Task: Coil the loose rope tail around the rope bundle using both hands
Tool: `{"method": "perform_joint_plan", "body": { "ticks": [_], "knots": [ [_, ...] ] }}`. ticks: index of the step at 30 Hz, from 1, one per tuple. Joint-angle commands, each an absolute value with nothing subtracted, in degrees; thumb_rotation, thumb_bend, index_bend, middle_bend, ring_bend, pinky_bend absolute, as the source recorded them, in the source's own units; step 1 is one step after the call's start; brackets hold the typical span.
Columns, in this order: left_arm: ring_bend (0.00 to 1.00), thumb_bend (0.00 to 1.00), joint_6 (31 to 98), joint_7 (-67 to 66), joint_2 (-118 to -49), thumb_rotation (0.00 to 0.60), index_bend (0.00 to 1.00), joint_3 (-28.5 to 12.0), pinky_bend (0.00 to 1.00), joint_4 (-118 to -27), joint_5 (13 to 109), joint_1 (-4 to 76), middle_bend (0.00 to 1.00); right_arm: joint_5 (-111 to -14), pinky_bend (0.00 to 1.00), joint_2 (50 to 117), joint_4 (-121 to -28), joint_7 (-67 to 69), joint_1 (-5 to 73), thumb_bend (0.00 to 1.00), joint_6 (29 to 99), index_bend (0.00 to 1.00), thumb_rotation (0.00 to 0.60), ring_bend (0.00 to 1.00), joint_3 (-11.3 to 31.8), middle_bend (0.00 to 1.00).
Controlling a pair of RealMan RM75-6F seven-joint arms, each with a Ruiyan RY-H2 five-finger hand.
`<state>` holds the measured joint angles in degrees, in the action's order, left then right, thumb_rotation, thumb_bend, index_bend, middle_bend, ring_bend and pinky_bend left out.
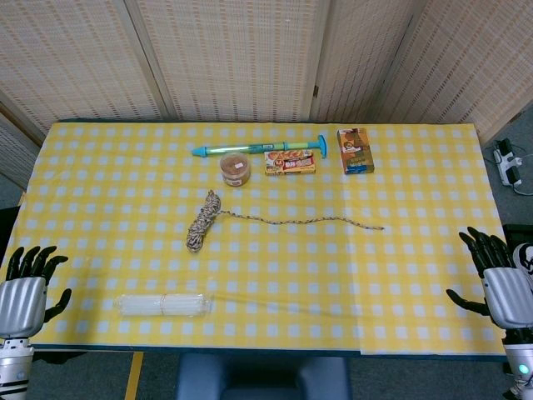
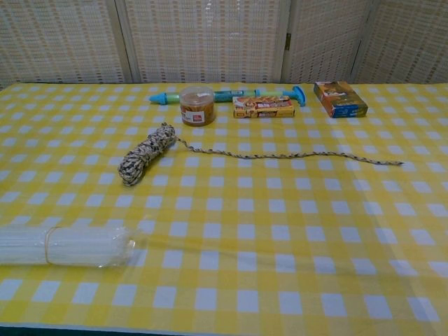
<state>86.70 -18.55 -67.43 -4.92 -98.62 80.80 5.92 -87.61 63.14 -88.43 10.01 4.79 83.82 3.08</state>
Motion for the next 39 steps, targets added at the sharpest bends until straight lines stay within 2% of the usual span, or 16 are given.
{"method": "perform_joint_plan", "body": {
  "ticks": [1,8,13,21,30,35,39],
  "knots": [
    [0.14,0.36,86.2,-18.6,-67.3,0.600,0.33,-5.0,0.06,-99.1,80.3,6.0,0.21,-87.4,0.00,63.2,-88.4,9.9,5.1,0.20,83.4,0.05,0.600,0.04,3.2,0.05],
    [0.14,0.35,85.0,-17.8,-66.8,0.600,0.34,-5.0,0.06,-100.2,79.5,6.4,0.21,-87.4,0.00,63.2,-88.4,9.9,5.3,0.20,83.4,0.05,0.600,0.04,3.3,0.05],
    [0.15,0.35,83.2,-16.9,-66.1,0.600,0.34,-6.7,0.06,-101.6,79.0,8.4,0.22,-87.7,0.00,63.1,-88.3,10.4,5.0,0.20,84.3,0.05,0.600,0.04,3.4,0.05],
    [0.16,0.35,73.9,-11.8,-66.3,0.600,0.32,-11.2,0.07,-102.9,79.2,17.1,0.22,-88.8,0.00,62.7,-88.8,10.3,4.8,0.20,85.3,0.05,0.600,0.04,3.1,0.05],
    [0.15,0.36,59.4,-11.3,-71.5,0.600,0.28,-16.7,0.08,-98.7,71.6,30.3,0.22,-89.5,0.00,61.8,-90.2,9.4,4.2,0.20,86.7,0.05,0.600,0.04,3.0,0.05],
    [0.12,0.35,56.6,-14.4,-74.9,0.600,0.24,-17.6,0.06,-96.1,67.7,34.2,0.22,-89.6,0.00,61.6,-90.6,9.3,4.1,0.20,87.1,0.05,0.600,0.04,3.0,0.05],
    [0.09,0.32,51.4,-21.0,-81.6,0.600,0.20,-17.7,0.04,-90.4,59.7,40.7,0.19,-89.5,0.00,61.4,-90.7,9.4,3.6,0.20,87.5,0.05,0.600,0.04,2.9,0.05]
  ]
}}
